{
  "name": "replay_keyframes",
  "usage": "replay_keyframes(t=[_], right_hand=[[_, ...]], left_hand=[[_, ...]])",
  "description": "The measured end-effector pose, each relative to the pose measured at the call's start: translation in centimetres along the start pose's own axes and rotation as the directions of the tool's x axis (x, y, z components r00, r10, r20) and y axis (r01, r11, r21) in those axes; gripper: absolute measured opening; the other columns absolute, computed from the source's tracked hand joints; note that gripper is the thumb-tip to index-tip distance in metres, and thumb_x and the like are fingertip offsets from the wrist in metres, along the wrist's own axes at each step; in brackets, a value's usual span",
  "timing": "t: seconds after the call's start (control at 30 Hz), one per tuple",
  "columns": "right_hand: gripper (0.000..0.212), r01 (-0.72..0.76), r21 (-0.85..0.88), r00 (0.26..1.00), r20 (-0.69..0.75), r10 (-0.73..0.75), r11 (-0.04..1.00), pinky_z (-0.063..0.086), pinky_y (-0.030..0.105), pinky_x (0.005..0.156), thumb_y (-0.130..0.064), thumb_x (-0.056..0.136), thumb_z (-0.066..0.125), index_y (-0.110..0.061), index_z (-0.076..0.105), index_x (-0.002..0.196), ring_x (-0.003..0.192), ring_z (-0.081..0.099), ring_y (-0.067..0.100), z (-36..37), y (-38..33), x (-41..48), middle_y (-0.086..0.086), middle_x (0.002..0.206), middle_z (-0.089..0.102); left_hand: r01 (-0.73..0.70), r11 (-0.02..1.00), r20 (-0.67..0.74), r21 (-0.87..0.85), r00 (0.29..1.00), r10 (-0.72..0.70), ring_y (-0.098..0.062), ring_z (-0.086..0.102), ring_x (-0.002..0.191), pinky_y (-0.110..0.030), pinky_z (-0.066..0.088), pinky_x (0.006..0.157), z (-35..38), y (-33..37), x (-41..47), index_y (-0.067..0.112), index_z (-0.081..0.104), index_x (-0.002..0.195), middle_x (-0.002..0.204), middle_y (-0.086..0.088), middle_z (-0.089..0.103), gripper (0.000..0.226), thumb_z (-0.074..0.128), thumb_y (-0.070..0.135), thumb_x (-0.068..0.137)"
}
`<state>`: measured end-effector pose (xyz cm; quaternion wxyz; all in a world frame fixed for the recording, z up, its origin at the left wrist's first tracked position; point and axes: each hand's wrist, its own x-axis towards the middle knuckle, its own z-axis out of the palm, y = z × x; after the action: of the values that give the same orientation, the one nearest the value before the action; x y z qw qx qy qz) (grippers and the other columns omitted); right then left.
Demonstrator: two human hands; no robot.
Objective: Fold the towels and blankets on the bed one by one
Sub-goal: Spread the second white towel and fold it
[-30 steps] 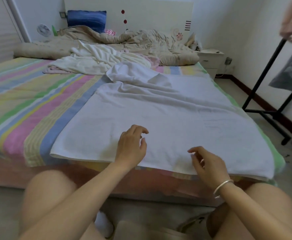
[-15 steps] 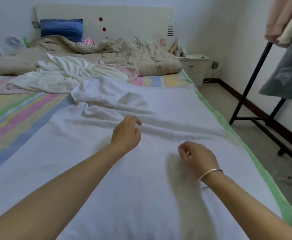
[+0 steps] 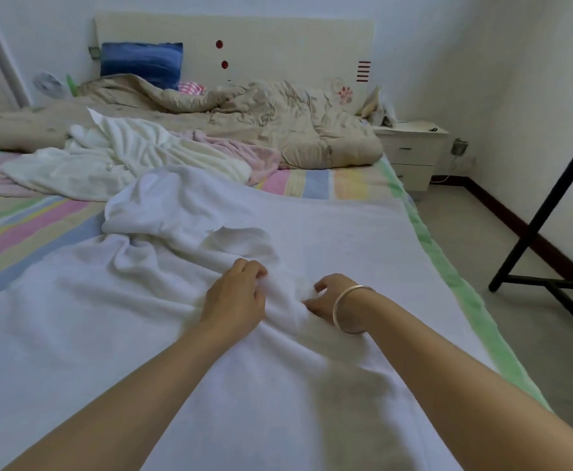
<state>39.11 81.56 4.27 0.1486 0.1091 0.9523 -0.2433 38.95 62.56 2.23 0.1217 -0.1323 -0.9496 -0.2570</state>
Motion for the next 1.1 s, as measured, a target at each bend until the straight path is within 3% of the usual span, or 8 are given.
replay_keyframes(t=[0.07,0.17,0.23,0.33,0.47,0.57,0.8,1.1], right_hand=[[0.037,0.032,0.095,0.999,0.032,-0.035,0.995,0.043,0.026,0.074,-0.043,0.082,0.068,-0.013,0.066,0.104,0.087,0.060,0.024,-1.0,0.4,1.0,0.000,0.093,0.061],[0.028,0.025,0.343,0.960,-0.271,0.073,0.939,0.038,0.029,0.065,-0.032,0.088,0.061,-0.012,0.055,0.068,0.075,0.056,0.029,-5.8,3.8,2.5,0.004,0.069,0.052],[0.025,-0.087,0.344,0.878,-0.417,0.236,0.935,0.044,0.033,0.074,-0.031,0.089,0.059,-0.008,0.063,0.079,0.090,0.063,0.034,-9.7,8.1,3.8,0.013,0.083,0.062],[0.041,-0.255,0.203,0.894,-0.323,0.310,0.946,0.049,0.037,0.086,-0.035,0.091,0.059,0.000,0.065,0.112,0.097,0.062,0.032,-12.7,13.4,5.0,0.018,0.110,0.066],[0.060,-0.181,-0.070,0.976,-0.138,0.171,0.981,0.038,0.036,0.107,-0.038,0.097,0.051,0.000,0.041,0.142,0.123,0.050,0.029,-13.4,14.8,3.9,0.014,0.138,0.049],[0.057,-0.052,-0.050,0.989,-0.137,0.045,0.997,0.039,0.034,0.105,-0.028,0.093,0.061,-0.006,0.041,0.142,0.128,0.047,0.030,-12.9,14.5,3.4,0.013,0.143,0.046],[0.043,0.201,-0.242,0.944,-0.211,-0.254,0.949,0.043,0.036,0.098,-0.028,0.091,0.059,-0.025,0.048,0.133,0.125,0.043,0.027,-9.8,12.4,3.8,0.006,0.133,0.051],[0.045,0.210,-0.473,0.841,-0.359,-0.405,0.856,0.031,0.034,0.100,-0.030,0.090,0.051,-0.028,0.045,0.135,0.129,0.036,0.024,-6.6,9.5,11.2,-0.001,0.136,0.046]], left_hand=[[0.040,0.999,-0.046,-0.006,0.998,-0.040,-0.020,0.060,0.097,-0.036,0.049,0.082,0.3,0.5,0.2,0.022,0.057,0.115,0.118,0.005,0.054,0.028,0.054,0.015,0.089],[0.069,0.998,-0.126,0.006,0.990,-0.067,-0.017,0.054,0.109,-0.031,0.047,0.085,0.4,1.9,0.3,0.021,0.057,0.118,0.121,0.007,0.053,0.030,0.055,0.013,0.090],[0.101,0.995,-0.154,0.022,0.983,-0.096,-0.016,0.050,0.115,-0.031,0.044,0.089,0.2,3.4,0.1,0.023,0.056,0.121,0.124,0.009,0.052,0.031,0.053,0.014,0.091],[0.113,0.993,-0.179,0.021,0.978,-0.108,-0.015,0.050,0.114,-0.030,0.043,0.091,0.0,5.6,-0.6,0.023,0.056,0.118,0.124,0.010,0.053,0.028,0.052,0.014,0.092],[0.145,0.989,-0.191,0.034,0.972,-0.136,-0.013,0.050,0.114,-0.027,0.041,0.093,0.3,8.5,-2.3,0.025,0.060,0.112,0.125,0.010,0.053,0.022,0.052,0.016,0.093],[0.173,0.985,-0.186,0.027,0.969,-0.165,-0.011,0.050,0.114,-0.026,0.041,0.094,0.2,10.0,-3.3,0.026,0.061,0.108,0.123,0.011,0.054,0.020,0.051,0.017,0.094],[0.179,0.979,-0.081,0.097,0.982,-0.171,-0.013,0.050,0.112,-0.029,0.042,0.092,-0.5,9.4,-2.6,0.026,0.063,0.105,0.119,0.009,0.057,0.019,0.049,0.018,0.095],[0.104,0.981,0.120,0.164,0.985,-0.124,-0.015,0.051,0.116,-0.031,0.043,0.095,3.5,7.8,8.5,0.026,0.056,0.120,0.128,0.006,0.054,0.026,0.046,0.021,0.097]])
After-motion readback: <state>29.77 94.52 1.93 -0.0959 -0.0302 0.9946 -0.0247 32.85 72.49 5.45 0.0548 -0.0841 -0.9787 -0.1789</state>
